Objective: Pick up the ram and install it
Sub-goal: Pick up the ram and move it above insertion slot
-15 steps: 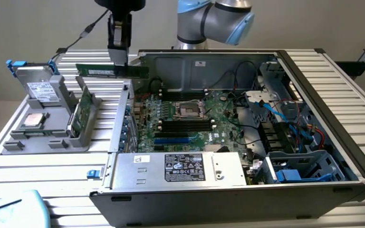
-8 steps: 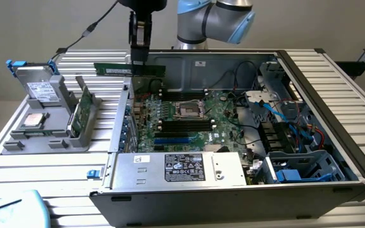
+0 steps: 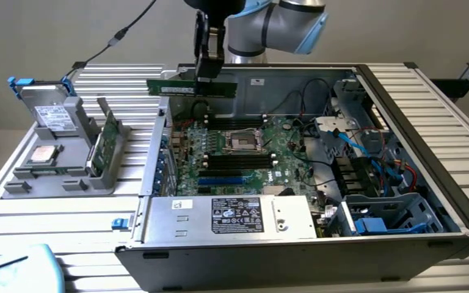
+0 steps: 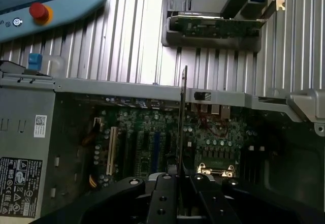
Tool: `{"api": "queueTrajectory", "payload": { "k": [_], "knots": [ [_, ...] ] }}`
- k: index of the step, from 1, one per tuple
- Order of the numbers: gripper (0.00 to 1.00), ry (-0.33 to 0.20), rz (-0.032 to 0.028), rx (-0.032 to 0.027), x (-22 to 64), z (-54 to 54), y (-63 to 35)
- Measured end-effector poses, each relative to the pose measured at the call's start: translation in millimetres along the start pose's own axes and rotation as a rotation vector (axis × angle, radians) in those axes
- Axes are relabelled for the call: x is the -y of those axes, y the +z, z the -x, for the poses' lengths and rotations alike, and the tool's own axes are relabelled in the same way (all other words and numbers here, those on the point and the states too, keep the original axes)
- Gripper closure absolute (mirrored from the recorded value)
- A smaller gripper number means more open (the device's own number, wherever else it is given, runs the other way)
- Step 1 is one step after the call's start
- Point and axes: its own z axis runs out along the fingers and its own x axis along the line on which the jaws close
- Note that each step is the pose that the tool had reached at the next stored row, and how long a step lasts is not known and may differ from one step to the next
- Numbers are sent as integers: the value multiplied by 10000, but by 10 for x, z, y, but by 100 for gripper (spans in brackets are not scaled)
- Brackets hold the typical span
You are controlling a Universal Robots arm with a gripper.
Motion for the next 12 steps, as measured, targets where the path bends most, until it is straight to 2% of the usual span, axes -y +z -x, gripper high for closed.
{"api": "queueTrajectory", "payload": {
  "k": [6,12],
  "knots": [
    [86,-16,-7,96,269,-20,-45],
    [86,-21,-10,118,539,-40,-83]
  ]
}}
